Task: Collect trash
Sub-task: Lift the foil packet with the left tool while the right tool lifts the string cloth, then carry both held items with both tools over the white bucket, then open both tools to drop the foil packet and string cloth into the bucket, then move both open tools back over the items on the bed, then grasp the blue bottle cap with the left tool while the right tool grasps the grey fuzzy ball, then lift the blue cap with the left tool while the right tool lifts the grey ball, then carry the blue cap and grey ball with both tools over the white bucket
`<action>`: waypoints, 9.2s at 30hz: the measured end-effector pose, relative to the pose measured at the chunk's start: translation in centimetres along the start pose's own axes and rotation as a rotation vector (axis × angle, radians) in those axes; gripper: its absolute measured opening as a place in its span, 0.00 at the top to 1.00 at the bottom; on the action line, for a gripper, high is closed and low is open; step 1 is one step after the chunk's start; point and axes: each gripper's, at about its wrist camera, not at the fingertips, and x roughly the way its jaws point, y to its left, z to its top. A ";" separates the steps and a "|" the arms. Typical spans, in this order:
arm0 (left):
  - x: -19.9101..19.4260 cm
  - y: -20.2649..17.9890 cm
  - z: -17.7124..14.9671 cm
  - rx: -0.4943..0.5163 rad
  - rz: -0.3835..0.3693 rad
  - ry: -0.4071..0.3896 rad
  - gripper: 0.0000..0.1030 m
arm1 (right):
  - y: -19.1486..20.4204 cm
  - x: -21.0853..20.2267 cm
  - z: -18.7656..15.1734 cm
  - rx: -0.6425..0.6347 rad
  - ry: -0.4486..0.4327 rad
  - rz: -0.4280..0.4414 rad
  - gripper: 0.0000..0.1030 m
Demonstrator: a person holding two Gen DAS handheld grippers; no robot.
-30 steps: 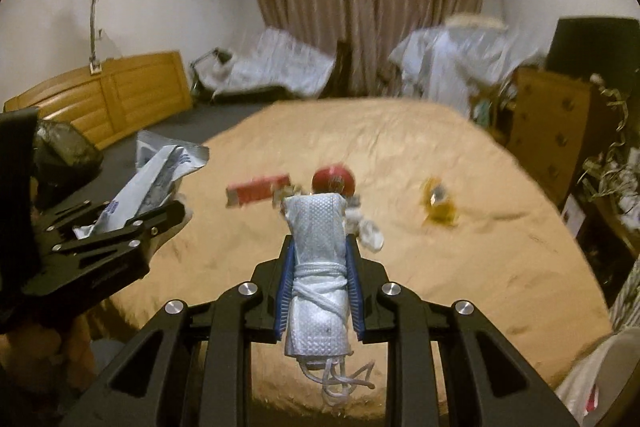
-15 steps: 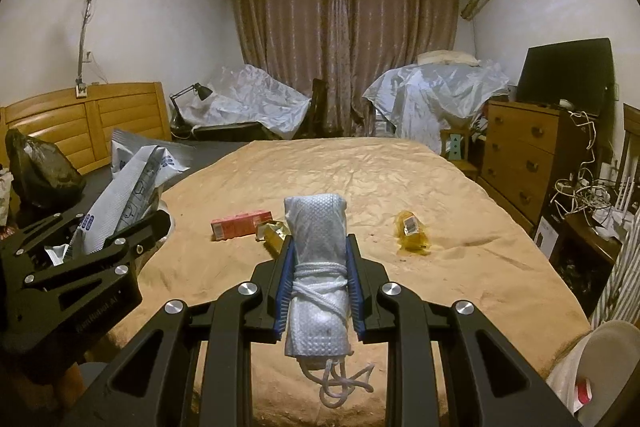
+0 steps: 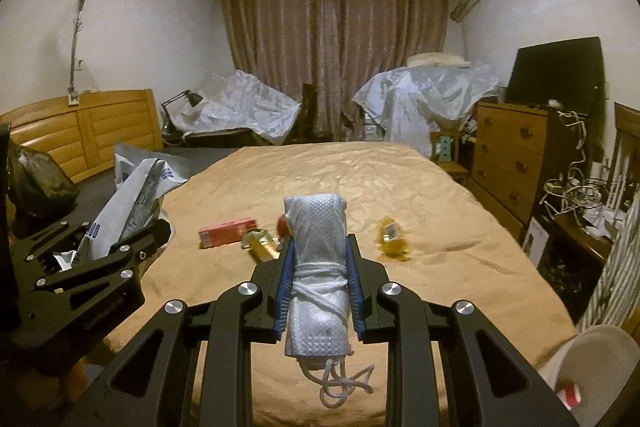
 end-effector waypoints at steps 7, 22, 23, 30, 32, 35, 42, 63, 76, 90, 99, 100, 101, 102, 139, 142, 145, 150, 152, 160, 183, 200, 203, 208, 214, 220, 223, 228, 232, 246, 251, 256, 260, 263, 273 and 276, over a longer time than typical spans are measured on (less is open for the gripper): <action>0.4 -4.8 1.3 0.023 -0.105 -0.007 0.61 | -4.9 -3.2 0.5 0.019 0.002 -0.096 0.75; 0.7 -19.5 2.4 0.127 -0.431 0.054 0.61 | -19.6 -12.2 -0.6 0.079 0.064 -0.335 0.75; 0.7 -20.3 2.3 0.135 -0.448 0.058 0.61 | -20.9 -12.6 -0.6 0.088 0.072 -0.348 0.75; 0.9 -27.2 0.9 0.206 -0.585 0.138 0.61 | -29.8 -15.4 -3.1 0.166 0.185 -0.427 0.75; 1.1 -28.6 0.1 0.229 -0.621 0.180 0.61 | -32.5 -15.8 -4.0 0.209 0.220 -0.431 0.75; 1.9 -30.9 -0.7 0.253 -0.664 0.242 0.61 | -35.6 -15.9 -5.5 0.276 0.267 -0.426 0.75; 3.6 -34.3 -3.4 0.306 -0.712 0.378 0.61 | -41.9 -13.9 -9.4 0.410 0.401 -0.375 0.75; 4.3 -35.3 -4.7 0.331 -0.695 0.405 0.32 | -40.2 -13.2 -10.8 0.464 0.391 -0.374 0.57; 4.0 -33.5 -4.1 0.320 -0.681 0.383 0.32 | -38.5 -13.7 -9.6 0.445 0.349 -0.361 0.57; 9.2 -16.4 -5.2 0.165 -0.470 0.428 0.32 | -24.3 -5.4 -5.7 0.285 0.264 -0.057 0.32; 14.4 0.6 -7.1 0.049 -0.242 0.465 0.32 | -14.3 3.1 -7.5 0.227 0.383 0.126 0.29; 15.5 2.2 -7.5 0.039 -0.232 0.483 0.32 | -13.5 3.8 -7.7 0.223 0.393 0.137 0.29; 16.6 3.3 -7.8 0.033 -0.237 0.507 0.32 | -12.5 4.5 -7.8 0.217 0.405 0.147 0.29; 17.7 4.1 -8.1 0.030 -0.247 0.529 0.32 | -12.2 5.0 -8.0 0.214 0.412 0.153 0.29; 19.8 10.9 -11.1 -0.011 -0.225 0.542 0.59 | -1.5 26.2 -9.1 0.012 0.509 0.211 0.24; 20.0 10.8 -11.0 -0.011 -0.220 0.537 0.53 | -1.2 27.5 -9.1 -0.021 0.522 0.204 0.24; 20.3 10.6 -10.9 -0.016 -0.209 0.530 0.53 | -1.1 28.6 -9.3 -0.035 0.536 0.196 0.25; 20.3 10.2 -11.1 0.009 -0.170 0.512 0.60 | -0.8 29.3 -10.0 -0.050 0.550 0.185 0.46; 20.0 10.2 -11.2 0.001 -0.161 0.504 0.63 | -0.9 29.0 -10.0 -0.048 0.532 0.179 0.51; 16.4 9.4 -9.8 -0.017 -0.122 0.432 0.63 | -0.4 25.4 -8.2 -0.037 0.422 0.162 0.54; -1.0 4.3 -1.1 -0.058 0.034 -0.043 0.63 | 2.2 3.8 -2.1 -0.009 -0.033 0.038 0.52; -3.1 3.7 -1.0 -0.054 0.036 -0.081 0.63 | 3.3 -0.6 -1.8 0.008 -0.082 0.019 0.52; -3.3 3.8 -0.8 -0.057 0.035 -0.081 0.63 | 3.7 -0.7 -1.7 0.006 -0.081 0.020 0.52; -3.6 3.7 -0.7 -0.054 0.039 -0.092 0.63 | 3.5 -0.6 -1.5 0.004 -0.083 0.023 0.52; -3.5 3.2 -0.5 -0.043 0.032 -0.100 0.63 | 3.3 -0.7 -1.1 -0.002 -0.083 0.024 0.52; -3.5 1.6 0.1 -0.019 -0.004 -0.114 0.63 | 2.1 -1.6 -0.8 0.004 -0.085 0.003 0.52; -3.3 0.2 0.6 -0.007 -0.037 -0.122 0.63 | 1.0 -2.4 -0.4 0.006 -0.085 -0.023 0.52; -3.1 -2.9 1.8 0.012 -0.107 -0.139 0.63 | -2.1 -4.8 0.5 0.005 -0.092 -0.089 0.52; -3.0 -5.8 2.5 0.030 -0.172 -0.148 0.63 | -5.3 -7.1 0.8 0.008 -0.093 -0.156 0.52; -2.5 -18.7 3.2 0.115 -0.418 -0.106 0.63 | -19.7 -15.7 -1.4 0.100 -0.038 -0.390 0.52; -2.8 -23.6 2.6 0.160 -0.507 -0.080 0.62 | -25.1 -18.2 -2.4 0.139 0.019 -0.455 0.51; -2.4 -27.8 1.4 0.213 -0.589 -0.013 0.62 | -31.9 -19.2 -4.2 0.209 0.138 -0.471 0.51; -1.5 -30.8 0.3 0.262 -0.659 0.079 0.62 | -36.5 -18.6 -5.7 0.283 0.249 -0.431 0.51; -0.6 -32.2 -0.6 0.289 -0.699 0.154 0.62 | -38.7 -17.4 -6.7 0.314 0.330 -0.406 0.51; 3.1 -36.6 -3.8 0.389 -0.810 0.453 0.63 | -41.6 -12.9 -10.7 0.415 0.578 -0.293 0.51; 3.5 -37.0 -4.7 0.414 -0.814 0.489 0.63 | -42.3 -12.3 -11.4 0.439 0.614 -0.272 0.51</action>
